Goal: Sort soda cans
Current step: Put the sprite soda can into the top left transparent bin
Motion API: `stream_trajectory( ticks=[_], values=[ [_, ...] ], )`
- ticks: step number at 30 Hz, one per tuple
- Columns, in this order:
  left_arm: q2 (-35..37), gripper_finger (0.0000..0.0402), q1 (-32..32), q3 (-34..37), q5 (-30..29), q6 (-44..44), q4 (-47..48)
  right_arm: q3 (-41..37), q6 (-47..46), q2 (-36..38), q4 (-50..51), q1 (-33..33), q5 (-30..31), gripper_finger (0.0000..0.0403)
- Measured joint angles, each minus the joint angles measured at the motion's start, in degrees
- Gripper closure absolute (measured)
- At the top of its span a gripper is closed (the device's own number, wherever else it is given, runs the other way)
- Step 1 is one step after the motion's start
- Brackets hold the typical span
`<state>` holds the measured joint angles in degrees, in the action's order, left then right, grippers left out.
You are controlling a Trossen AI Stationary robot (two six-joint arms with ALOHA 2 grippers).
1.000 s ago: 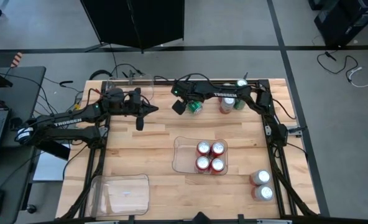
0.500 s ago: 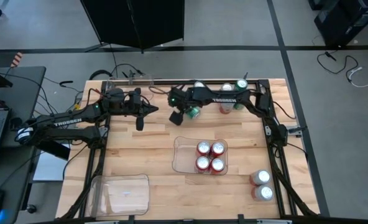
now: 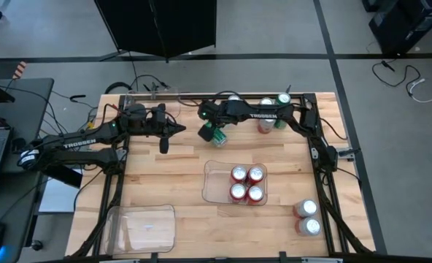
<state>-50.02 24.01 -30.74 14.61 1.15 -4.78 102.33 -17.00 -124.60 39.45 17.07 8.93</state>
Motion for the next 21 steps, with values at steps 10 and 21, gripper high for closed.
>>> stream_trajectory(
  ticks=[10, 21],
  values=[
    [0.00, 0.0401, 0.00, 0.00, 0.00, 0.04, 0.10, -5.12, -2.38, -0.02, -6.96, -0.23, -7.58, 0.0053],
    [0.00, 0.0401, 0.00, 0.00, 0.00, -0.15, 0.02, -9.60, -2.95, -0.02, -11.12, -0.51, -8.54, 0.0074]
  ],
)
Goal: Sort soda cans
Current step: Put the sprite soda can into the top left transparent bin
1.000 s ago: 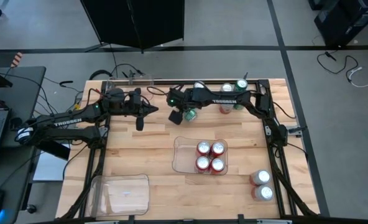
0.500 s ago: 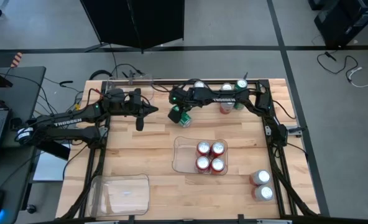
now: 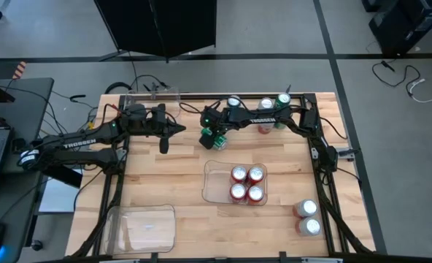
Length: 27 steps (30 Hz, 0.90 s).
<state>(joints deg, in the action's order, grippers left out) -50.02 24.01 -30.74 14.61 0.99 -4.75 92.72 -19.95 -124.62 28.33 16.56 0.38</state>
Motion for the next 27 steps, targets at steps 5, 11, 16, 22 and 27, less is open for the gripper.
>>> stream_trajectory(
  ticks=[5, 11, 16, 22, 27],
  values=[
    [0.00, 0.0401, 0.00, 0.00, -0.05, -0.42, -1.18, -0.02, 3.97, 0.00, -1.63, -0.02, -0.20, 0.0117],
    [0.00, 0.0401, 0.00, 0.00, -0.07, -1.27, -2.15, -0.08, 8.95, 1.95, -4.16, -0.67, -0.18, 0.0117],
    [0.00, 0.0401, 0.00, 0.00, 0.02, -1.27, -2.84, -0.06, 13.26, 8.74, -4.71, -1.37, 1.28, 0.0117],
    [0.00, 0.0401, 0.00, -0.01, 2.06, -1.68, -5.06, -3.07, 20.56, 20.05, -6.39, -2.68, 2.69, 0.0117],
    [0.00, 0.0401, 0.00, -3.26, 2.45, -2.62, 0.53, -18.41, 21.28, 28.68, -22.79, -3.72, 3.00, 0.0117]
  ],
)
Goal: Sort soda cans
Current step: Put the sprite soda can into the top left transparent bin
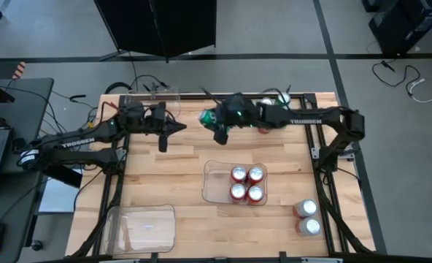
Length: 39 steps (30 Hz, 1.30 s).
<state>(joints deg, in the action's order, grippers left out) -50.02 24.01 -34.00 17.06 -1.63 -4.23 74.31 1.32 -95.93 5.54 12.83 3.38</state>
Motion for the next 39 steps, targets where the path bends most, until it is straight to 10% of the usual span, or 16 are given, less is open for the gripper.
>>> stream_trajectory(
  ticks=[11, 25, 39],
  values=[
    [-9.71, 0.0401, 0.00, -22.11, -0.04, -3.05, 32.08, -23.28, 5.08, -3.63, -48.76, -4.67, 5.14, 0.0117],
    [-23.81, 0.0236, -3.89, -43.29, 0.16, -8.93, 48.59, -21.88, 10.27, -5.30, -50.39, -6.59, 5.99, 0.0117],
    [-28.70, 0.0047, -4.90, -45.15, -2.99, -15.56, 51.06, -21.93, 10.86, -5.32, -50.43, -7.84, 5.55, 0.0117]
  ],
)
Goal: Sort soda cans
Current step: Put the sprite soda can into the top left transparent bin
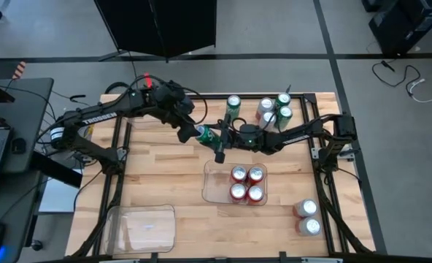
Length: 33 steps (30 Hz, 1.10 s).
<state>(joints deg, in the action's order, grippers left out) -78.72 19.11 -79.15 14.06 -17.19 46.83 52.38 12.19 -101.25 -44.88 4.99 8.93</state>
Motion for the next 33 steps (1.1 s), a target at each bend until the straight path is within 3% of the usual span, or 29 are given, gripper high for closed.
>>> stream_trajectory(
  ticks=[8, 24, 29, 33],
  values=[
    [-1.16, 0.0016, 0.00, 0.00, 0.19, -2.57, 1.86, 0.00, 0.02, 0.00, -0.10, -0.39, -0.04, 0.0117],
    [-5.72, 0.0015, -0.11, 0.04, 3.37, -3.96, 0.25, 0.00, 0.02, 0.00, -0.39, -0.48, -0.07, 0.0117],
    [-6.10, 0.0026, -0.13, 0.07, 3.02, -4.31, -0.74, 0.00, 0.02, 0.00, -0.39, -0.48, -0.07, 0.0117],
    [-6.10, 0.0058, -0.13, 0.07, 2.61, -5.50, -0.69, 0.00, 0.02, 0.00, -0.39, -0.48, -0.07, 0.0117]
  ],
)
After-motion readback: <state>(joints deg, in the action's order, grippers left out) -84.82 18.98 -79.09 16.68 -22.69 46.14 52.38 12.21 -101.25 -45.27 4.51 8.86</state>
